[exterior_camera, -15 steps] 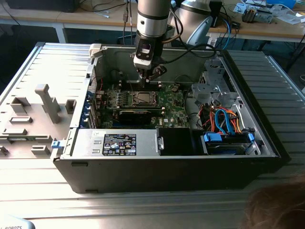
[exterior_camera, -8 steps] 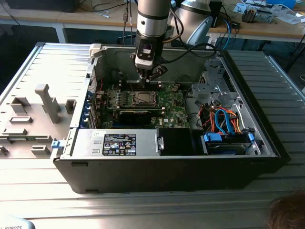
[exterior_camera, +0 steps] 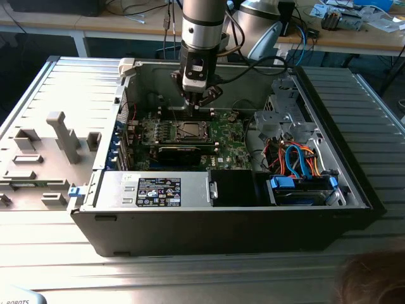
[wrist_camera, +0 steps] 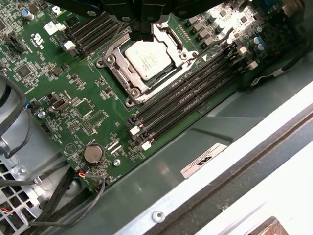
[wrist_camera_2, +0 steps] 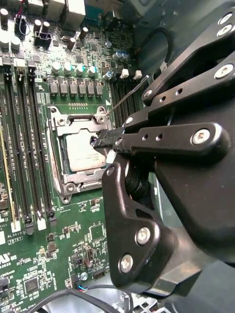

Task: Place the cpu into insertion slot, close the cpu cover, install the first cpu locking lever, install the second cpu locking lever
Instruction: 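Install the first cpu locking lever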

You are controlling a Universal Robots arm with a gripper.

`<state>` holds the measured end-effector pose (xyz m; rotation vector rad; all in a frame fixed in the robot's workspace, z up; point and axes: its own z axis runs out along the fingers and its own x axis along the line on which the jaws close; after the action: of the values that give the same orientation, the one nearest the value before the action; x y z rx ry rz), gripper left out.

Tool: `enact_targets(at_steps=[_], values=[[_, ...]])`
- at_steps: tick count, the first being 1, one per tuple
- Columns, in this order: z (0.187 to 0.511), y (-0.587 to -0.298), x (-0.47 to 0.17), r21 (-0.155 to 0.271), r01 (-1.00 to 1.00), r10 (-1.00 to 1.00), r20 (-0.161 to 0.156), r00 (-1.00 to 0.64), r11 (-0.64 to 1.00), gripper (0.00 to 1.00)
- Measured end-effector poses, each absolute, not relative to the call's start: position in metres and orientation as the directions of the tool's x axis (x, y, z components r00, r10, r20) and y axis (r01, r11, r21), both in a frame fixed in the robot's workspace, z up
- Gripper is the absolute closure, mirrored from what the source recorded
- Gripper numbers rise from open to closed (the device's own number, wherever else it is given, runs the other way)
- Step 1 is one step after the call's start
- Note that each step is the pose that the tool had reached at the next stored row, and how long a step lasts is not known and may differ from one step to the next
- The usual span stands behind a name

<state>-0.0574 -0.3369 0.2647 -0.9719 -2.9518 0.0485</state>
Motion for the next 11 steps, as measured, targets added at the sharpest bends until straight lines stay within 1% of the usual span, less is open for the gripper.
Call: enact_targets(at_steps=[11], values=[[0.2647,-0.3369,-0.0573,-0.040,0.525,0.526,0.022,-0.850,0.850,0.89]])
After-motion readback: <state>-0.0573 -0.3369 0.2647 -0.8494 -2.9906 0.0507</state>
